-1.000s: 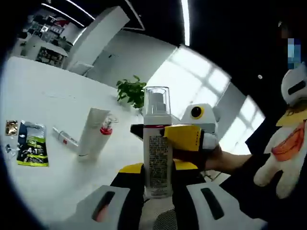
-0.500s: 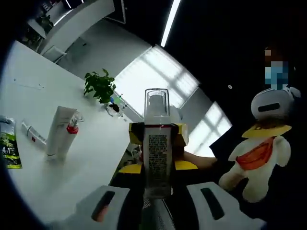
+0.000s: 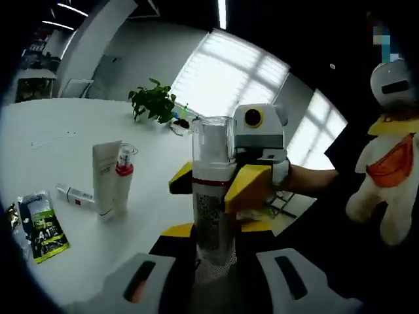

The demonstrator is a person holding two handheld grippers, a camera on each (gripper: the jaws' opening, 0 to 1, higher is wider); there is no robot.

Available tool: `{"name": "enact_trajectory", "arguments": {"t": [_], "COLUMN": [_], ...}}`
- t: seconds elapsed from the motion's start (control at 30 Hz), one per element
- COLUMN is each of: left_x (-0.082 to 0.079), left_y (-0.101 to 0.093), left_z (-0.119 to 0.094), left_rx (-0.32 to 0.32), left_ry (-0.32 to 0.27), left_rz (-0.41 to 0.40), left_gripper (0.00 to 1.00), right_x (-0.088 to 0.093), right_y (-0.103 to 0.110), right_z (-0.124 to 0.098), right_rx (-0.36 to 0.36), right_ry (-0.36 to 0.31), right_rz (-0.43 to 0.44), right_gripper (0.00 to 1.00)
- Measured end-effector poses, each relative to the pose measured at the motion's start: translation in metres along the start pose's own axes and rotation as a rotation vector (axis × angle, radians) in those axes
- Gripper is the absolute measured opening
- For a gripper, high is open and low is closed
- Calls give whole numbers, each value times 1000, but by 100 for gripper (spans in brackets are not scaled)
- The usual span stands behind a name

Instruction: Arrange the skincare products in the storage area until every visible bottle or jar stands upright without overlapping.

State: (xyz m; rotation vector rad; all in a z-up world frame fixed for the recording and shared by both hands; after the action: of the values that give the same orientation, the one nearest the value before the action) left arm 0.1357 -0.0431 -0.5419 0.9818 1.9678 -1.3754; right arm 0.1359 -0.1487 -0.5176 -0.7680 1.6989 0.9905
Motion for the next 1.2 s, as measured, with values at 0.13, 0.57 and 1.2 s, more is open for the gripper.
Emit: {"name": "enact_trajectory", "arguments": {"t": [0.13, 0.57, 1.2], "left_x": [2, 3, 9], "left_y": [3, 12, 41], "left_z": [7, 22, 46], "left_rx": [-73, -134, -218], "left_ry": [55, 61, 68], "left_rz": [108, 204, 350], "left_gripper": [20, 20, 20], "right_x": [5, 4, 14], "right_y": [1, -9, -24], "right_z": [2, -10, -19], "right_rx": [15, 87, 201], "right_ry": [48, 59, 137], "right_rz": [-97, -254, -398], "right_gripper": [22, 23, 21]}}
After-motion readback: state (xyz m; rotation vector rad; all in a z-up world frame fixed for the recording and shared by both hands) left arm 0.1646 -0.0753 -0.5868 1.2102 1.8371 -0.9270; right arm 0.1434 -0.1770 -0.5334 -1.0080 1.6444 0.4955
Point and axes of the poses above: the point that each gripper's makers call its tool centre point, and the gripper's own axes: z roughly forward along the fingers, y roughly to its left, x roughly out of its underside, the point moved 8 cm from there along -z, roughly backward along the fingers, and after that the axes turned 9 degrees about -z, right-handed, at the moved point
